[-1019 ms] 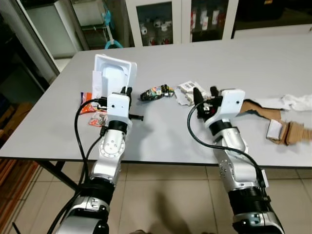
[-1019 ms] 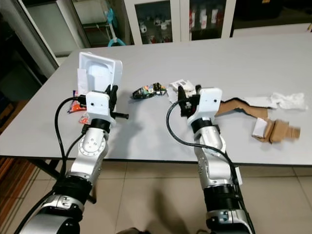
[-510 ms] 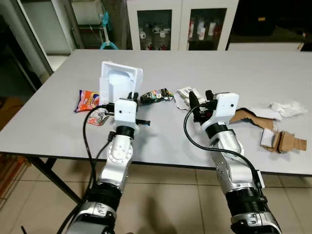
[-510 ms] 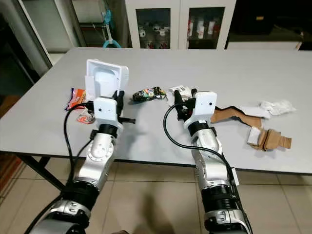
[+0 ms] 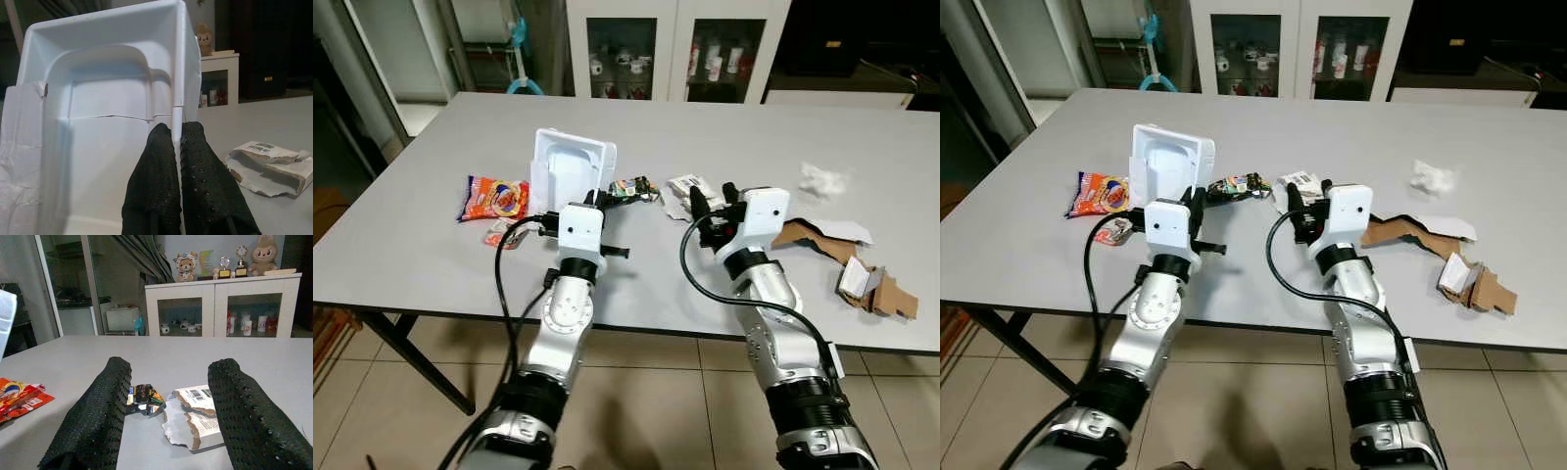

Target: Picking trash to rubbish bin

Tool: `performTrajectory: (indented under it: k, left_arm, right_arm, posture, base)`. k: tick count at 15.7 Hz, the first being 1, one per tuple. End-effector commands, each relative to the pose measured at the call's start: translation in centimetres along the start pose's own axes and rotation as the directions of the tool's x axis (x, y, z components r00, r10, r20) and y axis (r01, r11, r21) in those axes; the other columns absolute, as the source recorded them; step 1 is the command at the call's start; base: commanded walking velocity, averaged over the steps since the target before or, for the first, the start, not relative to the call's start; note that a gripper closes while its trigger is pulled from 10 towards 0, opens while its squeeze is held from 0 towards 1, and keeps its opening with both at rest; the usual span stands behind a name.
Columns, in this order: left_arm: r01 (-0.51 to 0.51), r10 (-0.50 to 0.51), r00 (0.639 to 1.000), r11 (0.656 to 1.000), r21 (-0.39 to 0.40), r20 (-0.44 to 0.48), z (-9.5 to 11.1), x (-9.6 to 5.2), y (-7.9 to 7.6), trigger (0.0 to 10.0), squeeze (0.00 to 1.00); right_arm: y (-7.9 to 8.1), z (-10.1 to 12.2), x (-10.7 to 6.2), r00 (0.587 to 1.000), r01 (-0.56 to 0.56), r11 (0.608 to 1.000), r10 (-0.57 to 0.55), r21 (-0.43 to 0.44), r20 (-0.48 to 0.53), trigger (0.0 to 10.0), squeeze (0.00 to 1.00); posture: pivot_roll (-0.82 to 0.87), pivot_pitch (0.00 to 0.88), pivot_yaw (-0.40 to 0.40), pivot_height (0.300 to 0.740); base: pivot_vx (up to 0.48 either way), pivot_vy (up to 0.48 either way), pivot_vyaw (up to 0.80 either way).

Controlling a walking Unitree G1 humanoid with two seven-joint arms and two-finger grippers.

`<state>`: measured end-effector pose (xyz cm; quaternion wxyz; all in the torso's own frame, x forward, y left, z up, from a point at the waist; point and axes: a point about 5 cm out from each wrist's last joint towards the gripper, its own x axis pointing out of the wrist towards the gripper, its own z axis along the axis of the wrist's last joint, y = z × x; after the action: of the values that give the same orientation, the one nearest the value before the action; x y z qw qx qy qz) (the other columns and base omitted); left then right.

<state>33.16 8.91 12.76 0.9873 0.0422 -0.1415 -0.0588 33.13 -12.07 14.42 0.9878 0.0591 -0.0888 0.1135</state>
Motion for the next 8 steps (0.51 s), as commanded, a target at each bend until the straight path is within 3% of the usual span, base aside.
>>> performTrajectory:
  k: [1, 8]
  left_arm:
    - [-0.013, 0.013, 1.000, 1.000, 0.003, -0.002, 0.07, 0.01, 0.76, 10.0, 0.00]
    - [0.005, -0.005, 1.000, 1.000, 0.004, -0.029, -0.16, 0.36, 0.86, 10.0, 0.00]
  right_arm:
    - [-0.35, -0.06, 0.10, 0.999, 0.036, 0.999, -0.036, 0.008, 0.005, 10.0, 0.00]
    - [-0.25, 0.12, 0.77, 0.998, 0.070, 0.997, -0.070, -0.009, 0.009, 10.0, 0.00]
  posture:
    - [0.01, 0.021, 0.058, 0.740]
    - [0.02, 0.002, 0.085, 0.740]
  base:
    - [0.000, 0.000, 0.00]
    - [0.000, 0.000, 0.00]
